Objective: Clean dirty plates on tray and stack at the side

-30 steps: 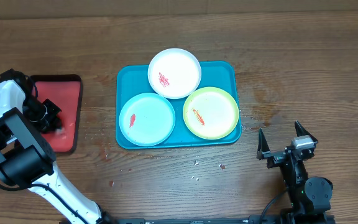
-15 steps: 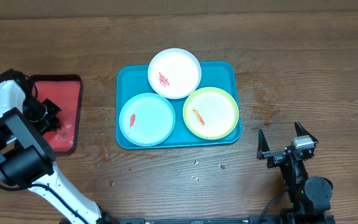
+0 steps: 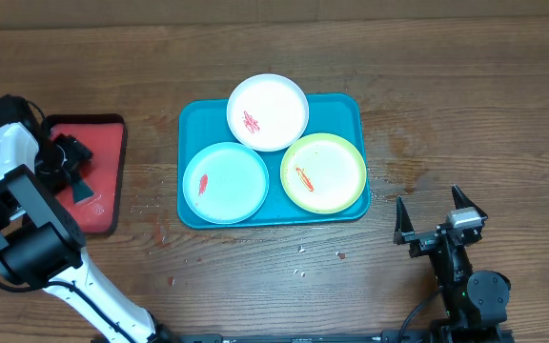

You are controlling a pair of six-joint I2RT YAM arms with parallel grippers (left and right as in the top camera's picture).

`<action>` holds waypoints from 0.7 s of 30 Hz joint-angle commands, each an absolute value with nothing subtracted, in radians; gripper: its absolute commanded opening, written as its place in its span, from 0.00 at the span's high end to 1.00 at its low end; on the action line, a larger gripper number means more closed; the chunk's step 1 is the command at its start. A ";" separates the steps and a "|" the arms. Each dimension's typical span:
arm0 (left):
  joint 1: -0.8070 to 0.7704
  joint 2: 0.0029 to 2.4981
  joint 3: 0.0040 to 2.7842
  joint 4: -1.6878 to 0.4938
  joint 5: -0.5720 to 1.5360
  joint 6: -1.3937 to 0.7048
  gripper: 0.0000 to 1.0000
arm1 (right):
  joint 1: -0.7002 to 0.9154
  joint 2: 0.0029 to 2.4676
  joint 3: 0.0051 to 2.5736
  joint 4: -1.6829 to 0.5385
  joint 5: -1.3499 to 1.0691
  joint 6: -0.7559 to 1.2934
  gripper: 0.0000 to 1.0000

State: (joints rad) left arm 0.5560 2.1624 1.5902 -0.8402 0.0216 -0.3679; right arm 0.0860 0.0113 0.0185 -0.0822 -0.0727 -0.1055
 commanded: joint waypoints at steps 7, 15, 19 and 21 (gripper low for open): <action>0.551 2.183 1.588 -0.842 0.019 -0.366 0.68 | 0.091 0.003 0.008 -0.078 -0.068 -0.102 0.00; 0.550 2.183 1.588 -1.000 0.020 -0.366 0.00 | 0.091 0.003 0.008 -0.078 -0.068 -0.102 0.00; 0.550 2.183 1.588 -1.056 0.019 -0.366 0.02 | 0.091 0.003 0.008 -0.078 -0.068 -0.102 0.00; 0.550 2.183 1.588 -1.063 0.019 -0.366 0.09 | 0.091 0.003 0.008 -0.078 -0.068 -0.102 0.00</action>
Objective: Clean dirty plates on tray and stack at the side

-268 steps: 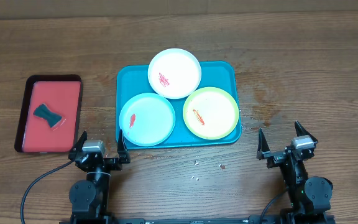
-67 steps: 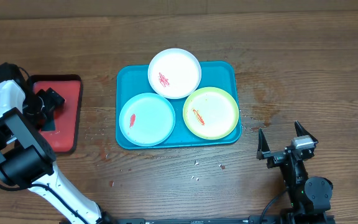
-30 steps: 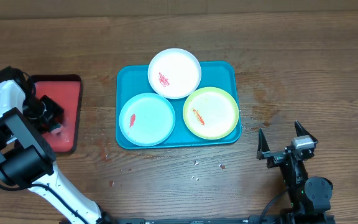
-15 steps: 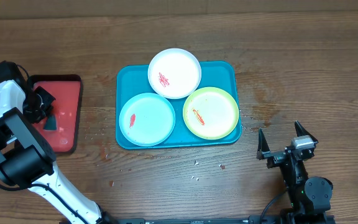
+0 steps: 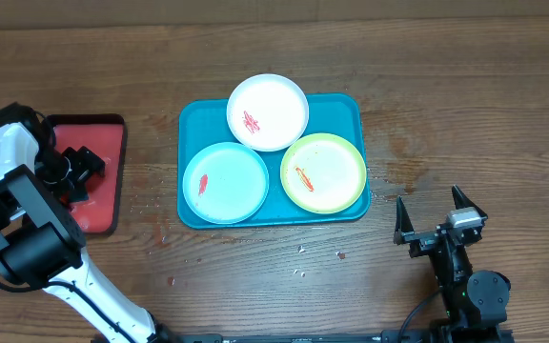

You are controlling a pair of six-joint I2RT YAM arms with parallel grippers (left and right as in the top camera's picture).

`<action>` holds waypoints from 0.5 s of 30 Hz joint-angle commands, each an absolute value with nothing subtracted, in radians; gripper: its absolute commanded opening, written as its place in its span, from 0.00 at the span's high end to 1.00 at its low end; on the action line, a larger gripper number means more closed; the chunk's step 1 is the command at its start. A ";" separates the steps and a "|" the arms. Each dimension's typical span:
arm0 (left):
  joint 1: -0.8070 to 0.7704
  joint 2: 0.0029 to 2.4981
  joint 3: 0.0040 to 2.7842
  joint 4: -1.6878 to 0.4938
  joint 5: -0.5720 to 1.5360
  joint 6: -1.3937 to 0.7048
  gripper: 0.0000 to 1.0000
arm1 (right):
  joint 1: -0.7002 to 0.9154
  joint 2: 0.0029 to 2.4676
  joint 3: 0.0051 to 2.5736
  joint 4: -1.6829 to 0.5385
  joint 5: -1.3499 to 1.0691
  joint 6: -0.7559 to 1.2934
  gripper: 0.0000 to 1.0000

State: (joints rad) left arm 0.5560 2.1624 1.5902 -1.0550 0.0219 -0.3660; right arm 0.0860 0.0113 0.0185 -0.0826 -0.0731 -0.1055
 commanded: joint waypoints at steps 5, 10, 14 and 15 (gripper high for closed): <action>0.550 2.182 1.588 -1.053 0.019 -0.363 0.60 | 0.091 0.003 0.008 -0.078 -0.068 -0.102 0.00; 0.550 2.182 1.588 -1.021 0.018 -0.363 0.84 | 0.091 0.003 0.008 -0.078 -0.068 -0.102 0.00; 0.550 2.182 1.588 -0.993 0.018 -0.363 0.96 | 0.091 0.003 0.008 -0.078 -0.068 -0.102 0.00; 0.550 2.182 1.588 -0.982 0.018 -0.363 0.96 | 0.091 0.003 0.008 -0.078 -0.068 -0.102 0.00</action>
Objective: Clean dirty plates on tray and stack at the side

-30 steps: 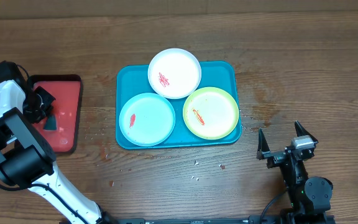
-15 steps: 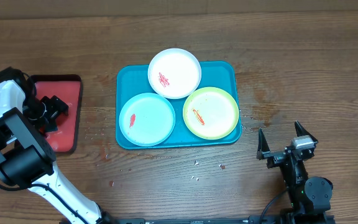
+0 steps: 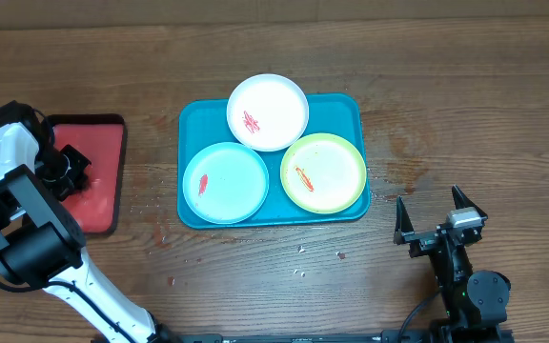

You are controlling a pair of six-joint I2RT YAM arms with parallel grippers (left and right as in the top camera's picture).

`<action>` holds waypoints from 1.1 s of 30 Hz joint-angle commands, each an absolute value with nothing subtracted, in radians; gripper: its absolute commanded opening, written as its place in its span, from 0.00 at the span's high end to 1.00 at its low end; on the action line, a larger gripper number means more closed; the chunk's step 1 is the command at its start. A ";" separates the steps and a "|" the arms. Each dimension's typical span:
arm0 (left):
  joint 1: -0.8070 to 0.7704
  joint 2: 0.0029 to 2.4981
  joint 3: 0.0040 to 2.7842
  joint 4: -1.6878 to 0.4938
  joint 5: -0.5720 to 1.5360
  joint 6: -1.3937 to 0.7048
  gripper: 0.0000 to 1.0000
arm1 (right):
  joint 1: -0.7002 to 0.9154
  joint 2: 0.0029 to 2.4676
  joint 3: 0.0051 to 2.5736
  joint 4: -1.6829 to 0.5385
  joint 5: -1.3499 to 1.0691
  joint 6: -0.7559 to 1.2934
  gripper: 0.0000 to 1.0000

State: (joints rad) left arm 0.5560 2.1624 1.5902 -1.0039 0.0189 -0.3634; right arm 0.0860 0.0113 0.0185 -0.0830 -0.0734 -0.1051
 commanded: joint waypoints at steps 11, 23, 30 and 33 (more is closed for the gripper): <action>0.550 2.182 1.588 -0.850 -0.062 -0.282 0.00 | 0.091 0.003 0.008 -0.078 -0.068 -0.102 0.00; 0.550 2.183 1.588 -0.862 0.006 -0.205 0.47 | 0.091 0.003 0.008 -0.078 -0.068 -0.102 0.00; 0.550 2.182 1.588 -0.900 0.026 -0.205 0.54 | 0.091 0.003 0.008 -0.078 -0.068 -0.102 0.00; 0.550 2.182 1.588 -0.898 0.026 -0.219 0.63 | 0.091 0.003 0.008 -0.078 -0.068 -0.102 0.00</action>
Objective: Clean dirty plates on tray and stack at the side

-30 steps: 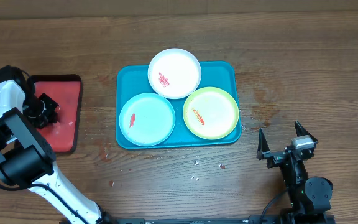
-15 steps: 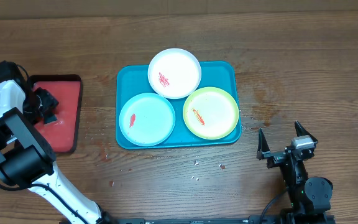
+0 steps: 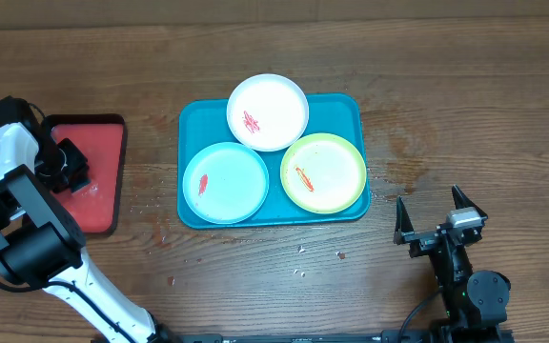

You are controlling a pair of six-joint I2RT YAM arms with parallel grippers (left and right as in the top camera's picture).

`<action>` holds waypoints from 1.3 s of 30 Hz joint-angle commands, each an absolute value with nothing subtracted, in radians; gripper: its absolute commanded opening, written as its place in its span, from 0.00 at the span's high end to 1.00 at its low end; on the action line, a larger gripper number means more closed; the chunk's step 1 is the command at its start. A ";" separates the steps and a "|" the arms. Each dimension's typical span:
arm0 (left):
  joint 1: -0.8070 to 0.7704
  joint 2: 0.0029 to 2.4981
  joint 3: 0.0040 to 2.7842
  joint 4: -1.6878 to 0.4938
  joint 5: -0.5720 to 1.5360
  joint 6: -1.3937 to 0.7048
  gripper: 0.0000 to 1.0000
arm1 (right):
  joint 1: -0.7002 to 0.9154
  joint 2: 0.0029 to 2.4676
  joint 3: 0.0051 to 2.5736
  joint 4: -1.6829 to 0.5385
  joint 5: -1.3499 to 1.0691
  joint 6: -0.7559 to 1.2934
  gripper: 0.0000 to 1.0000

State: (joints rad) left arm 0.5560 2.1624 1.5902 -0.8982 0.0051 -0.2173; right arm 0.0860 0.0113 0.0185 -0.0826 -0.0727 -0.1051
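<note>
A teal tray in the middle of the table holds three plates. The white plate at the back carries a red smear, the light blue plate at front left a red streak, the green plate at front right an orange one. My left gripper is low over the left half of a red mat, far left of the tray; its jaws are too dark to read. At the front right my right gripper stands open and empty, apart from the tray.
The left arm's white links run down the table's left side. Small crumbs lie on the wood in front of the tray, and pale stains mark it to the right of the tray.
My left gripper has shifted slightly up over the red mat's left part. The plates, the tray and the right arm are as they were.
My left gripper was over the red mat's left half with a dark part reaching toward its front. Then it stood further right over the mat, then back at the left, where it is now. The plates, tray and right gripper never moved.
</note>
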 commanded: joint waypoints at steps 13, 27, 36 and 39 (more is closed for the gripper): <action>0.550 2.183 1.588 -0.877 -0.011 -0.232 0.49 | 0.091 0.003 0.008 -0.078 -0.068 -0.102 0.00; 0.550 2.140 1.677 -0.987 0.054 -0.263 0.96 | 0.091 0.003 0.008 -0.078 -0.068 -0.102 0.00; 0.549 1.956 1.829 -1.089 0.179 -0.262 0.96 | 0.091 0.003 0.008 -0.078 -0.068 -0.102 0.00; 0.549 1.932 1.829 -1.077 0.173 -0.243 0.96 | 0.091 0.003 0.008 -0.078 -0.068 -0.102 0.00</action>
State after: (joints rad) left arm 0.5560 1.9949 1.8008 -1.0851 0.1440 -0.2520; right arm 0.0860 0.0113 0.0185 -0.0826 -0.0731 -0.1051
